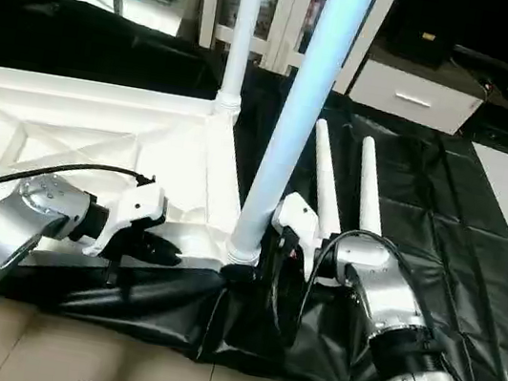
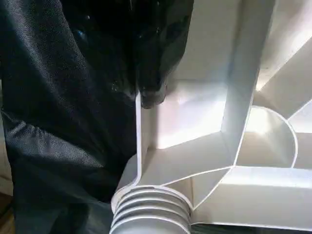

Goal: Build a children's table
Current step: Rotate leg to tighten

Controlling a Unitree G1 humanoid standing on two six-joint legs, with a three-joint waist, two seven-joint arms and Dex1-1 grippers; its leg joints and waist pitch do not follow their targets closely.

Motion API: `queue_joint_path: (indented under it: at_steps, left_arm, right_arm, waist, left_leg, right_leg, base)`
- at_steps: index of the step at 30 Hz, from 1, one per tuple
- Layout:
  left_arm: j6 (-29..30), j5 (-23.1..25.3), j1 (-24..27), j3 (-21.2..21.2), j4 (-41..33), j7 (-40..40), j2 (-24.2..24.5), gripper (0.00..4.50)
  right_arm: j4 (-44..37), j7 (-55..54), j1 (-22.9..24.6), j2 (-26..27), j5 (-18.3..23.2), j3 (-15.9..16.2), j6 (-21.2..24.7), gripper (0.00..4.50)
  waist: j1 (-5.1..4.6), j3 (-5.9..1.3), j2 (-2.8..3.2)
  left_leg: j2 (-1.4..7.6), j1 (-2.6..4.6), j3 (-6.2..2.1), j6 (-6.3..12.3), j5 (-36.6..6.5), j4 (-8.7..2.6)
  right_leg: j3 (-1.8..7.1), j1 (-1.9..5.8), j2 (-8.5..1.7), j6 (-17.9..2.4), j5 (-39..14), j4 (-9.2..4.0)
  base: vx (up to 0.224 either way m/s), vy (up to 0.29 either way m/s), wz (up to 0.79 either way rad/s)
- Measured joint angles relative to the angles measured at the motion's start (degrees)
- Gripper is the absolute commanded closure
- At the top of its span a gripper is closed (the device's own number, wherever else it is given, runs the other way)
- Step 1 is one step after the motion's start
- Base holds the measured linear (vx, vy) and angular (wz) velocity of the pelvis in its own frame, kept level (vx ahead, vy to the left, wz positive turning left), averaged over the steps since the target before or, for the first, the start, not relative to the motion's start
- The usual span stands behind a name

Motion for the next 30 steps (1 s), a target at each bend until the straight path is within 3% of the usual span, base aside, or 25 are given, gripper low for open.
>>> queue_joint_path:
  at_steps: [16, 26, 30]
  left_arm:
    - [0.1, 0.3, 0.0, -0.1, -0.3, -0.4, 0.1, 4.5]
    - [0.2, 0.6, 0.0, -0.4, -0.3, -0.4, 0.1, 4.5]
    - [0.9, 1.2, 0.0, 0.4, 0.9, 1.7, -0.7, 4.5]
  right_arm:
    - [1.1, -0.4, -0.1, 0.5, -0.6, -0.6, -1.2, 1.84]
    - [2.5, 0.0, -0.1, 0.7, -0.9, -0.6, -2.6, 1.88]
    - [5.8, -6.2, -0.1, 4.7, -0.9, -2.6, -2.1, 1.88]
  waist:
    - [0.03, -0.03, -0.04]
    - [0.04, -0.08, -0.1]
    - [-0.65, -0.31, -0.45]
  left_leg:
    - [0.08, -0.01, 0.01, 0.0, 0.0, 0.25]
    - [0.12, 0.15, 0.01, 0.0, 0.0, 0.43]
    - [0.17, 0.75, -0.02, -0.02, 0.0, 0.41]
  right_leg:
    - [-0.01, 0.04, 0.03, 0.0, 0.0, 0.13]
    - [-0.02, 0.22, 0.03, 0.0, 0.0, 0.23]
    - [-0.03, 0.67, 0.06, 0.3, -0.2, 0.27]
  base:
    - [0.0, 0.0, 0.0]
    - [0.0, 0.0, 0.0]
    - [0.0, 0.0, 0.0]
